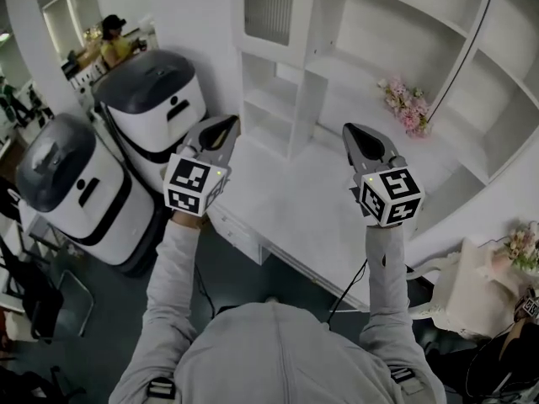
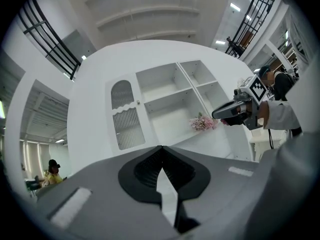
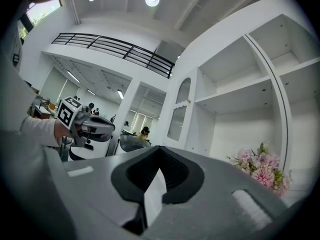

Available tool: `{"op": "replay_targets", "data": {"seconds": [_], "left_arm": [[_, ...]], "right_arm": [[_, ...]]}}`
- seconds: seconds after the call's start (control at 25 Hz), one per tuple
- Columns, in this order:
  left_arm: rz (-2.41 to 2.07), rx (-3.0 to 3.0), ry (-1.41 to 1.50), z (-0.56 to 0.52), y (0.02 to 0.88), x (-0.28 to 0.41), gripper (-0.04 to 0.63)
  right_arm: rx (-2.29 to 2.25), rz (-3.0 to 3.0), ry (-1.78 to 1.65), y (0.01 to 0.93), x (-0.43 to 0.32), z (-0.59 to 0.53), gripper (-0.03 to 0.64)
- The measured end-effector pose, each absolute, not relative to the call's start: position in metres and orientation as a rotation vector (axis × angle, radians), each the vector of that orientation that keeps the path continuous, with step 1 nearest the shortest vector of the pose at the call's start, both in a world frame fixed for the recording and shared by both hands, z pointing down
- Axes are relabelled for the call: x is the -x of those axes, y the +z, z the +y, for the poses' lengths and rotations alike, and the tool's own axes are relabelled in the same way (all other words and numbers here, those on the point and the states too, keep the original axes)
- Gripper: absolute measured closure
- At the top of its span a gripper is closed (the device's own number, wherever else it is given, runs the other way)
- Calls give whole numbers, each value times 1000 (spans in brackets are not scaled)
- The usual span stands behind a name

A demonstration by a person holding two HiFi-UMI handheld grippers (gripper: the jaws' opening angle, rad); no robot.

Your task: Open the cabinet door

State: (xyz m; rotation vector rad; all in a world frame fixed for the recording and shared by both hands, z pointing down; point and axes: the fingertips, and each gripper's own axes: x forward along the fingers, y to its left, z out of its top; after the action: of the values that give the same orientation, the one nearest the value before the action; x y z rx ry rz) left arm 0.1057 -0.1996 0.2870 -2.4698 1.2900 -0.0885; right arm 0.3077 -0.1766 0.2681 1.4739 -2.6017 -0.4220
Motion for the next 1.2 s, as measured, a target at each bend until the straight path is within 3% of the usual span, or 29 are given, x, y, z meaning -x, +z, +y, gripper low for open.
{"op": "replay_targets", "data": {"seconds": [0.6, 1.2], "left_arm": [[1223, 2500, -56, -286, 281, -129, 578], [983, 2500, 122, -421, 203, -137, 541]], "right_arm": [[-1517, -2565, -424, 266, -318, -243, 615], [-1762, -2411, -379, 240, -321, -336, 615]]}}
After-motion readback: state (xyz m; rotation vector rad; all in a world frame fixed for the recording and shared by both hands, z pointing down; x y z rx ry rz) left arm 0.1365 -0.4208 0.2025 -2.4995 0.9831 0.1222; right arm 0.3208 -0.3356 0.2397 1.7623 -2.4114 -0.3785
